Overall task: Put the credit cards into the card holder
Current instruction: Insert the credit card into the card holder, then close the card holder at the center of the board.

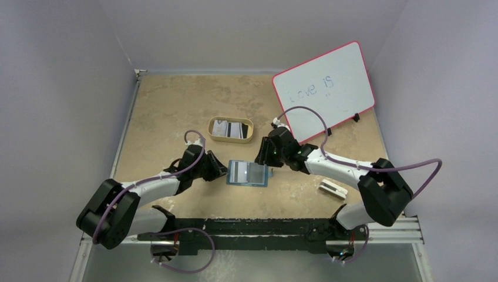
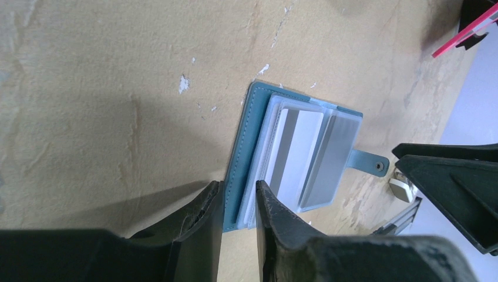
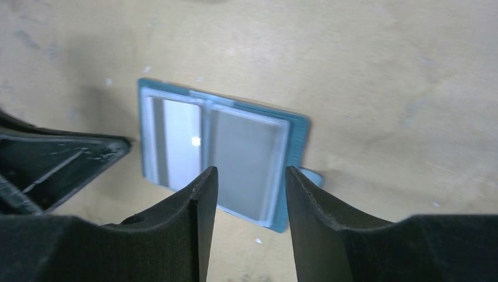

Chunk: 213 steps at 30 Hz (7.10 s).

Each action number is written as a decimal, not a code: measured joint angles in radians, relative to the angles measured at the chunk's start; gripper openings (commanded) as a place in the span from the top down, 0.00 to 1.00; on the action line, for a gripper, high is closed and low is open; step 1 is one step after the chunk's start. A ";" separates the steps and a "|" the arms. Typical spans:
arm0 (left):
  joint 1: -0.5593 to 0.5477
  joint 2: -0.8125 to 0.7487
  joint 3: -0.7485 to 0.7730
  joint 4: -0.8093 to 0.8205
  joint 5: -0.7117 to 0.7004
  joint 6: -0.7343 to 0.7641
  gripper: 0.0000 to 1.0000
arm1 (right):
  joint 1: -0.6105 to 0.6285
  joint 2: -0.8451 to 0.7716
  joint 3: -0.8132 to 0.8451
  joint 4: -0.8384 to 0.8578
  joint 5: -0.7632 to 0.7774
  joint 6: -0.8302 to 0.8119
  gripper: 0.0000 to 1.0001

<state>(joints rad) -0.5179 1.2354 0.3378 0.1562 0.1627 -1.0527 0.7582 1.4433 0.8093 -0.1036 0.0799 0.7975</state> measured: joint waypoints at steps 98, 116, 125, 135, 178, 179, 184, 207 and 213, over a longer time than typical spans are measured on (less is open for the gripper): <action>-0.015 0.118 -0.138 0.600 0.073 -0.375 0.49 | -0.055 0.054 -0.227 0.355 -0.094 0.006 1.00; -0.111 0.247 -0.003 0.636 0.130 -0.307 0.73 | -0.025 0.058 -0.228 0.393 -0.144 0.013 0.96; -0.135 0.287 0.142 0.370 0.096 -0.106 0.76 | -0.025 -0.026 -0.230 0.328 -0.140 0.014 0.78; -0.184 0.300 0.238 0.132 -0.011 0.053 0.80 | -0.046 -0.137 -0.233 0.286 -0.134 0.003 0.77; -0.338 0.350 0.380 -0.082 -0.171 0.130 0.92 | -0.118 -0.101 -0.294 0.362 -0.272 -0.028 0.86; -0.339 0.350 0.380 -0.082 -0.172 0.129 0.93 | -0.118 -0.097 -0.294 0.367 -0.274 -0.028 0.86; -0.341 0.350 0.380 -0.083 -0.178 0.129 0.92 | -0.120 -0.082 -0.293 0.375 -0.282 -0.031 0.84; -0.341 0.350 0.372 -0.064 -0.187 0.111 0.91 | -0.126 0.038 -0.268 0.465 -0.358 -0.068 0.87; -0.341 0.350 0.371 -0.060 -0.190 0.099 0.91 | -0.128 0.063 -0.258 0.478 -0.388 -0.069 0.87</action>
<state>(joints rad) -0.8589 1.5852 0.7086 0.0959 -0.0269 -0.9535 0.6304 1.5059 0.5510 0.3744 -0.3084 0.7288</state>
